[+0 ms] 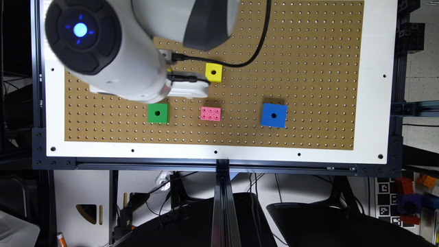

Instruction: Pick up green block.

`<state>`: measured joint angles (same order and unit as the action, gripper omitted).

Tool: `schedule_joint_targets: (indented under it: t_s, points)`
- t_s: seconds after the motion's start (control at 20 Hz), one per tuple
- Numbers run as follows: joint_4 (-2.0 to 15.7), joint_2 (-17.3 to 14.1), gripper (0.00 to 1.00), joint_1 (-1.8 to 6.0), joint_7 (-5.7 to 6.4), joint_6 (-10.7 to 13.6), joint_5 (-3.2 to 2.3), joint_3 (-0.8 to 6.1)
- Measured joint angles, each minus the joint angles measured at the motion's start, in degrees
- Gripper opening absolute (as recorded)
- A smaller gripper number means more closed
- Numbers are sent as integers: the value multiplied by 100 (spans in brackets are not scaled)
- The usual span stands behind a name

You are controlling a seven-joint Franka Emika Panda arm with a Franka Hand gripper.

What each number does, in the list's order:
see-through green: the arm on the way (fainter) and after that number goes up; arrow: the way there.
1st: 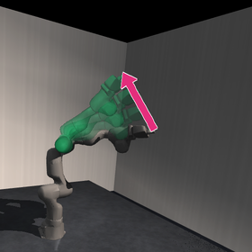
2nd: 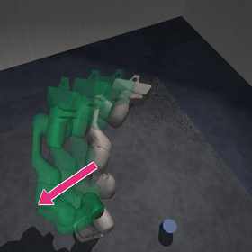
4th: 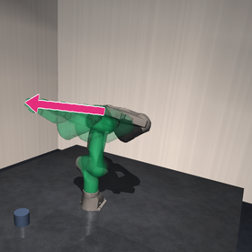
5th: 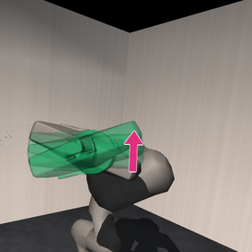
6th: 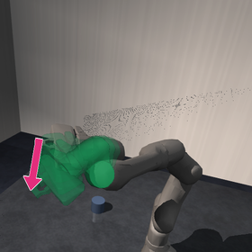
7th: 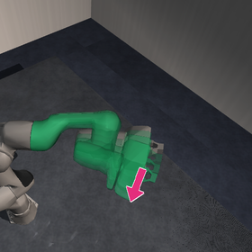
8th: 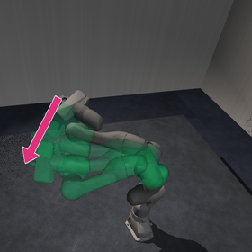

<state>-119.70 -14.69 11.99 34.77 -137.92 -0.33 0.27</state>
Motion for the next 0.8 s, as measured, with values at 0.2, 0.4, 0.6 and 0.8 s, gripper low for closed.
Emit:
schedule_joint_targets:
  t_s: [0.2,0.4,0.6,0.8]
  points:
    - [79,-19,100,60,-29,1,-9,-1]
    - [368,-209,100,216,-192,7,-9,-4]
    - [670,-480,100,258,-232,25,-9,-3]
    - [744,-546,100,258,-232,36,-9,-3]
